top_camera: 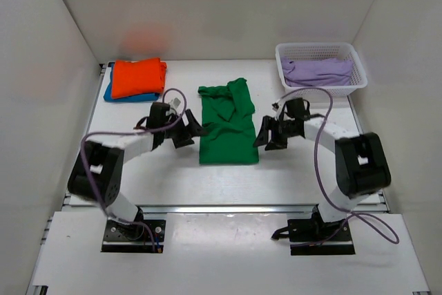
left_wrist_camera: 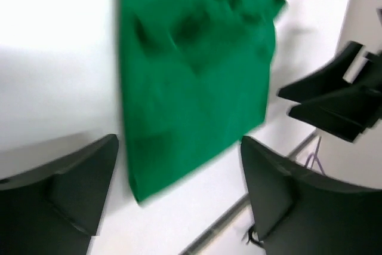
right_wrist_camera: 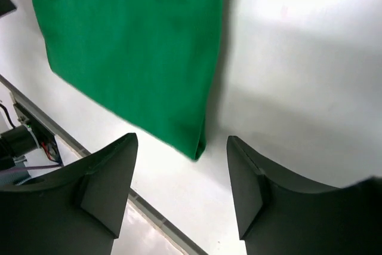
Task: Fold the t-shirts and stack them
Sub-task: Fold the folded rectangular tshirt in 1/3 of the way, then grab one side of the 2/3 rectangular tshirt with both arms
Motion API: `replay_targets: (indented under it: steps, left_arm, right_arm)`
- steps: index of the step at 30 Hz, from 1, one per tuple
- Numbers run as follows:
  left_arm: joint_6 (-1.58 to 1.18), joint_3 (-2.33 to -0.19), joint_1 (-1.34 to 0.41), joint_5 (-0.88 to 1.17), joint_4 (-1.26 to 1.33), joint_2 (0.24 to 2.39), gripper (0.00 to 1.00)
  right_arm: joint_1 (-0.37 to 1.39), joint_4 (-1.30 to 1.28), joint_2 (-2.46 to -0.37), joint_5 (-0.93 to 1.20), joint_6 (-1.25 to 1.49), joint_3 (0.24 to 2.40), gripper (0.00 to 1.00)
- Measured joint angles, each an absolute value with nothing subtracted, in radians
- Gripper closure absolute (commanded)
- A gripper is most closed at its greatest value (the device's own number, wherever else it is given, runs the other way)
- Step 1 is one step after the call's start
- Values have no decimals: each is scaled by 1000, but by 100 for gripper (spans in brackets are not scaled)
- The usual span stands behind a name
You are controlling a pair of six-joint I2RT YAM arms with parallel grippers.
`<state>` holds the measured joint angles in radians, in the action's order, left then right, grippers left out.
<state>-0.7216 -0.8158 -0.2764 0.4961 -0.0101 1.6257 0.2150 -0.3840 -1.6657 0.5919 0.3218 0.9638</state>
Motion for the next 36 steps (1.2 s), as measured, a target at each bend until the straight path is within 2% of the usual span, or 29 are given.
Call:
replay_targets:
  steps: [3,4,5,6,7,9,12,15,18,21,25,26,27,28,29,36]
  left_arm:
    - [-730,-712,-337,461,17,1480,78]
    - [-730,-694,-356,453,25,1450,82]
    - [-723,-675,-373,447,38,1425,79]
    - [-724,-652,-385,440,48,1404,72]
    - [-727,-627,-395,430,58,1389,55]
    - [-738,-575,-415,395,58,1371,50]
    - [-766,-492,-449,318,49,1361,36]
    - [-798,-447,-480,268,49,1336,33]
    - [-816,-444,-501,216,53,1323,39]
    - [-838,-447,-514,187,64,1341,33]
    - [-872,-463,-544,156,118,1383,35]
    - [-881,-468,-549,154,133,1397,40]
    - [-892,-475,-553,152,148,1413,48]
    - [-900,-483,-557,149,158,1432,74]
    - [-906,-492,-560,149,165,1456,100]
    - [-847,-647,-523,191,57,1515,100]
  right_arm:
    - [229,-314,-1560,580,373,824,43]
    - [233,-294,-1543,575,387,796,44]
    - [242,-271,-1531,570,400,769,44]
    - [249,-250,-1525,563,417,745,44]
    - [256,-225,-1523,556,430,722,45]
    - [273,-184,-1522,552,464,686,45]
    - [302,-118,-1504,542,505,653,46]
    - [315,-50,-1493,535,549,615,47]
    - [319,11,-1489,531,587,587,48]
    - [325,47,-1491,527,612,577,47]
    - [347,78,-1512,517,638,582,52]
    - [355,86,-1517,511,647,583,60]
    - [361,94,-1523,506,653,583,73]
    - [370,97,-1530,495,658,582,99]
    - [376,98,-1539,486,659,580,100]
    - [371,-50,-1566,481,629,694,100]
